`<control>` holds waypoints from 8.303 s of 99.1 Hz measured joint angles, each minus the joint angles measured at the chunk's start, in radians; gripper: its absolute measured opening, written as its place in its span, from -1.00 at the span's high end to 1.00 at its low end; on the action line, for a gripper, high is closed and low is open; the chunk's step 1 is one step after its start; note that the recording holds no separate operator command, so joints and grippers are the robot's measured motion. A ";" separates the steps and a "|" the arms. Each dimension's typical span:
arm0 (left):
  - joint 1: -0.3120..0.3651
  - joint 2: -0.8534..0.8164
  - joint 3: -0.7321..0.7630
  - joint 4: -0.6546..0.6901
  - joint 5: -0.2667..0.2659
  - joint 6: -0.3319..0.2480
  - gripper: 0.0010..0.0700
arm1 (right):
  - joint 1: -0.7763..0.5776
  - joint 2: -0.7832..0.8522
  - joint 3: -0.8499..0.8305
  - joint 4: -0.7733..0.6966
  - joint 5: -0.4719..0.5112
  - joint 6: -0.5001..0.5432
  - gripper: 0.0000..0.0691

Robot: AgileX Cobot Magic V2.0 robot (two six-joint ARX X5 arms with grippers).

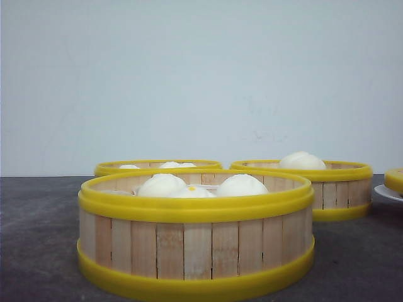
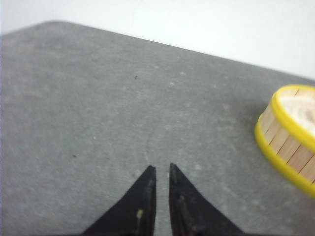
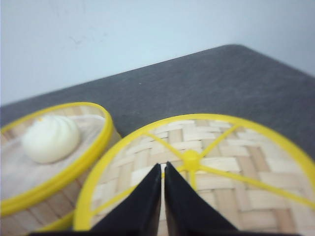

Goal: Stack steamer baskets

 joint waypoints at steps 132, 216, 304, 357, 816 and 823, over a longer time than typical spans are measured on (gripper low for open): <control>-0.024 0.583 0.660 -0.066 0.133 -0.043 0.08 | 0.014 0.677 0.842 -0.267 -0.135 -0.058 0.43; -0.206 1.514 1.186 -0.161 0.216 0.003 -0.09 | 0.106 0.745 0.849 -0.184 -0.187 -0.064 -0.25; -0.209 1.920 1.455 -0.340 0.184 0.045 0.38 | 0.106 0.745 0.849 -0.254 -0.186 -0.084 -0.25; -0.211 1.961 1.460 -0.338 0.184 0.044 0.40 | 0.106 0.745 0.849 -0.255 -0.186 -0.105 -0.25; -0.544 1.490 1.106 -0.444 0.230 0.071 0.26 | 0.167 0.745 0.849 -0.295 -0.158 -0.167 -0.25; -0.542 1.489 1.106 -0.430 0.230 0.071 0.23 | 0.167 0.746 0.849 -0.295 -0.158 -0.167 -0.23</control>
